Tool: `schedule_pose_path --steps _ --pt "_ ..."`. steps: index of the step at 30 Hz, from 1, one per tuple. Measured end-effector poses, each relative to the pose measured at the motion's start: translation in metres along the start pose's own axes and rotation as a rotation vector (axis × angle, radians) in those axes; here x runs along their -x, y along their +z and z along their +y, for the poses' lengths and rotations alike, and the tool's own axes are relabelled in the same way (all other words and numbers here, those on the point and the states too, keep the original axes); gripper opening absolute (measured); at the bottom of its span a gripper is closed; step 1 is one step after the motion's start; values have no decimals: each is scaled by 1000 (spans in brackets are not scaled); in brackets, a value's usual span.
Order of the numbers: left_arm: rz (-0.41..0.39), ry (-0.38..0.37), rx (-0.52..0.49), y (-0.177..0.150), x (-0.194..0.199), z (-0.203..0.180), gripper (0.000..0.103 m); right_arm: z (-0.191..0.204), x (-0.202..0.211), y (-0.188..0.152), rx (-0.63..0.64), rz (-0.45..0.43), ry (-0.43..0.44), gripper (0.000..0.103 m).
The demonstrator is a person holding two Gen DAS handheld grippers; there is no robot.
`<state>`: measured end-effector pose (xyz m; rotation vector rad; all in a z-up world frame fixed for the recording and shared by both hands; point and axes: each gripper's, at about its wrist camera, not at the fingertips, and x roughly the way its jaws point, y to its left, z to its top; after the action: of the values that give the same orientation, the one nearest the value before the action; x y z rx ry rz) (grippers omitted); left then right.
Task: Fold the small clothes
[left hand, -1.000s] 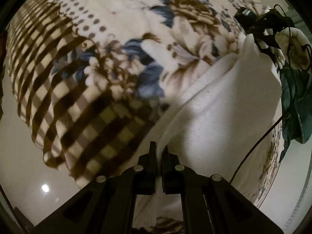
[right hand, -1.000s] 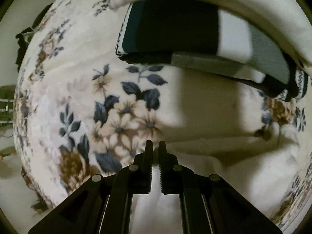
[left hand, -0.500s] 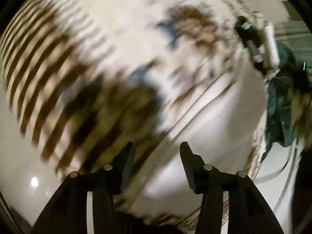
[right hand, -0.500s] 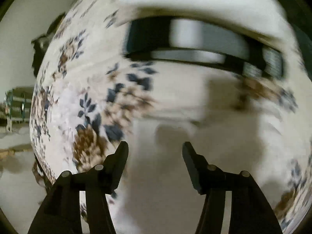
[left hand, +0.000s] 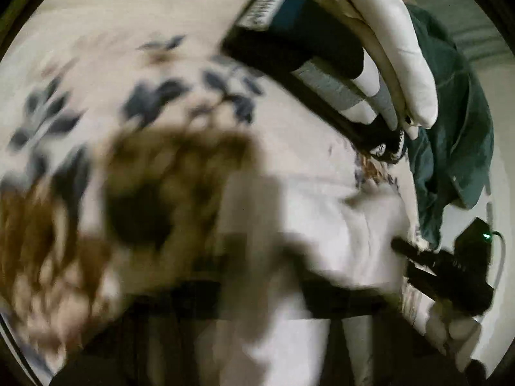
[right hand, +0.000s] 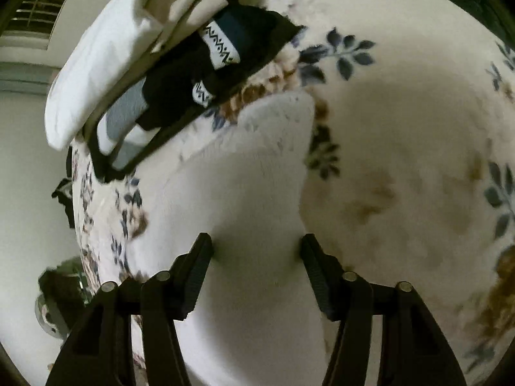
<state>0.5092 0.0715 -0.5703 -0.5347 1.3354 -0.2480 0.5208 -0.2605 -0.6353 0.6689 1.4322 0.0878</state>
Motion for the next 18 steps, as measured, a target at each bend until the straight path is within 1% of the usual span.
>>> schedule_pose_path --steps 1,2,3,4,5,7,8,9,10,11,13,14,16,18 --pt "-25 2 -27 4 3 -6 6 2 2 2 6 -15 -26 9" --pt "-43 2 -53 6 7 -11 5 1 9 3 6 -56 -34 8" --pt "-64 25 -94 11 10 -17 5 -1 14 4 5 -85 -48 8" --pt "-60 32 -109 18 7 -18 6 -2 17 6 5 -108 -71 8" --pt "-36 34 -107 26 -1 -16 6 -7 15 8 6 -110 -87 8" --pt "15 39 -90 33 -14 -10 7 -11 0 10 4 -45 -82 8" --pt "36 27 -94 32 -14 -9 11 -13 -4 11 -2 -13 -80 10" --pt "49 14 -105 28 -10 -11 15 -13 0 11 -6 0 -71 15" --pt "51 -1 -116 24 -4 -12 18 -14 8 8 -2 8 -55 28" --pt "44 -28 -124 16 9 -11 24 -16 18 3 2 12 -31 44" --pt "24 -57 -124 -5 35 -5 36 -19 38 -12 11 12 5 54" --pt "19 -71 -117 -17 49 -2 41 -22 53 -28 22 22 30 54" --pt "18 -65 -96 -54 79 10 42 -30 72 -60 25 53 32 54" --pt "32 -28 -77 -97 105 20 42 -40 85 -91 20 89 49 54"
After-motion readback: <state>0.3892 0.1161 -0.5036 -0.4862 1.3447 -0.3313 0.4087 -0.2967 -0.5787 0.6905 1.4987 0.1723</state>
